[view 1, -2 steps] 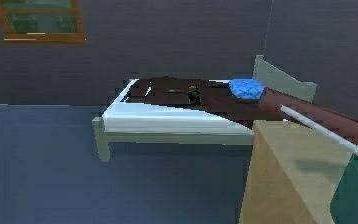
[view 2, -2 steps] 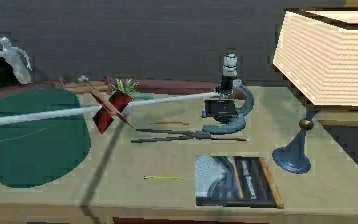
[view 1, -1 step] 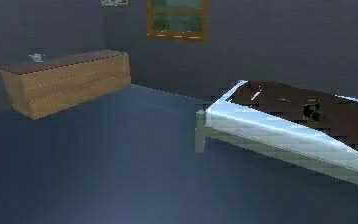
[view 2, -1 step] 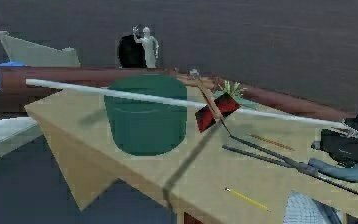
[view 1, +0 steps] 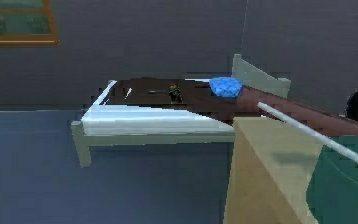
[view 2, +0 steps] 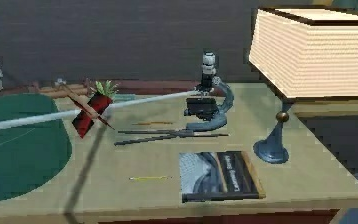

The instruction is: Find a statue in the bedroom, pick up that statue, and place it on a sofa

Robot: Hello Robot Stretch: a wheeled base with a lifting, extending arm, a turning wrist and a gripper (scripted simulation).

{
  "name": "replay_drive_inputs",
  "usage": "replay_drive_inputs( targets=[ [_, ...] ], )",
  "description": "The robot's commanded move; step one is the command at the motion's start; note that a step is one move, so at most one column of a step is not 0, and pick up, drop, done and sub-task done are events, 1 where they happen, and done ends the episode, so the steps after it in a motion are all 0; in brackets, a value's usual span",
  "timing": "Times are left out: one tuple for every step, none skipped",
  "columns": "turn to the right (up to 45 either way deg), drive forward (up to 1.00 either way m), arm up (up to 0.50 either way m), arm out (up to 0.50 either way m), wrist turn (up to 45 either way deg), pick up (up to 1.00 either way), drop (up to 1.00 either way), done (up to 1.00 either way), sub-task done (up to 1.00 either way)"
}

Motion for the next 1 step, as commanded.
replay_drive_inputs(
  targets=[
    [0.0, 1.0, 0.0, 0.0, 0.0, 0.0, 0.0, 0.0, 0.0]
  ],
)
